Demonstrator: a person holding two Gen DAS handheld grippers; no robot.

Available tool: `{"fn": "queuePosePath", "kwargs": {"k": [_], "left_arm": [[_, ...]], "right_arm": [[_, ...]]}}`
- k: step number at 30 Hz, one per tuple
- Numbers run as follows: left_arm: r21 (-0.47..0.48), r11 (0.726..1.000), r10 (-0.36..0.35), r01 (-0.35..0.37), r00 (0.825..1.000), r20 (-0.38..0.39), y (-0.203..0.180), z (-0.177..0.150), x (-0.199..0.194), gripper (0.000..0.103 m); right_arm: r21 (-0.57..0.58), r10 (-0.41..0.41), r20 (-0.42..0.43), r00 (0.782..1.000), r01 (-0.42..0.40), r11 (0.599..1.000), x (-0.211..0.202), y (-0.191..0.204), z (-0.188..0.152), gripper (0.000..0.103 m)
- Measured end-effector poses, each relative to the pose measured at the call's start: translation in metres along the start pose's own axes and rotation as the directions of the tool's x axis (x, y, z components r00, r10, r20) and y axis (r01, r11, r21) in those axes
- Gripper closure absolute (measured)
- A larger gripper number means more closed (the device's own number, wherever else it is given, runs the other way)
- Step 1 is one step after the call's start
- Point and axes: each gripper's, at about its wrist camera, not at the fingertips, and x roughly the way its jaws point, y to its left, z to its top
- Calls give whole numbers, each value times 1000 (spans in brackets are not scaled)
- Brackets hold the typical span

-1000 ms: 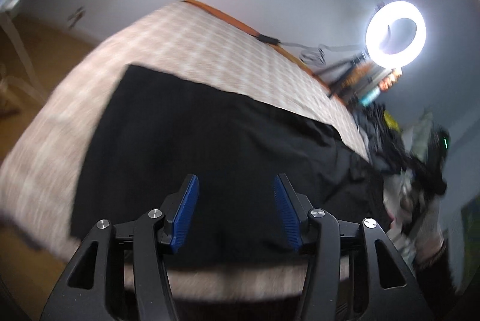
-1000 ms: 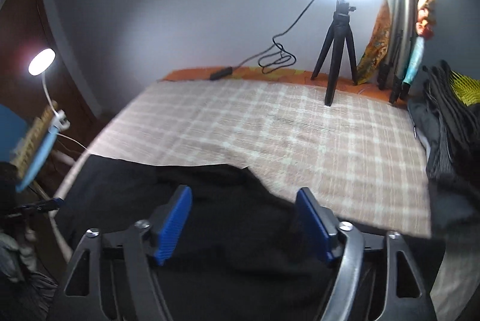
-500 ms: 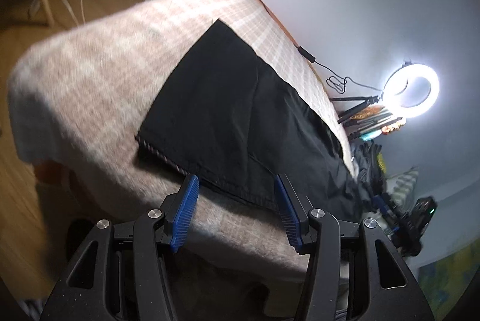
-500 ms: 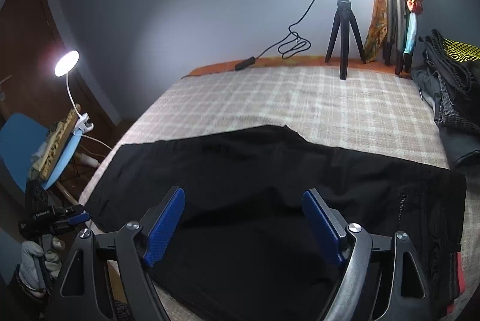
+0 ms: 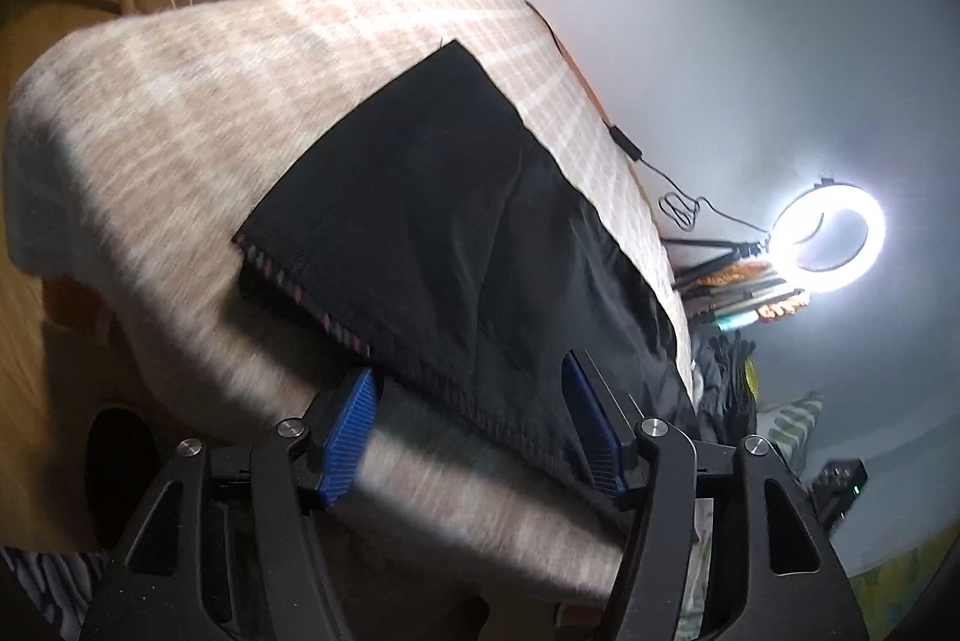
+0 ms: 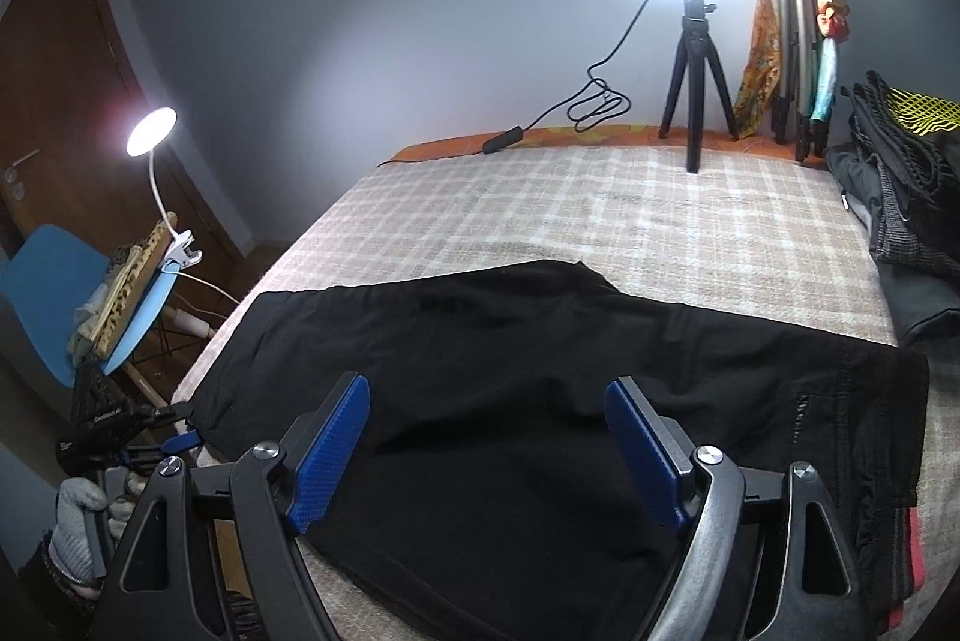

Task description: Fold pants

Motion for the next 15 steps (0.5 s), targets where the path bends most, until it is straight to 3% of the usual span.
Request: {"fn": "queuePosePath", "kwargs": {"k": [4,7,9,10,13,15], "left_arm": [[-18,1000,19,-18,997,70,-4,4,5,42],[54,997,53,-61,991,125,-15,4,13,45],[84,994,60,-72,987,147,-21,8,19,67],[89,994,55,-70,986,156,-22,10,20,86],[193,976,62,-102,977,205,-37,16,23,95],[293,948,57,-125,972,228,-55,14,23,97]], "right_arm": [[-18,12,0,1000,-12,1000,3,8,2,20],[-38,25,0,1000,-25,999,4,16,2,20],[-56,22,-6,1000,-22,998,7,19,2,20],[-57,20,-9,1000,-20,998,9,20,2,20],[-40,25,-25,999,-26,999,15,19,1,20],[-23,34,-36,999,-35,999,18,16,0,20]]}}
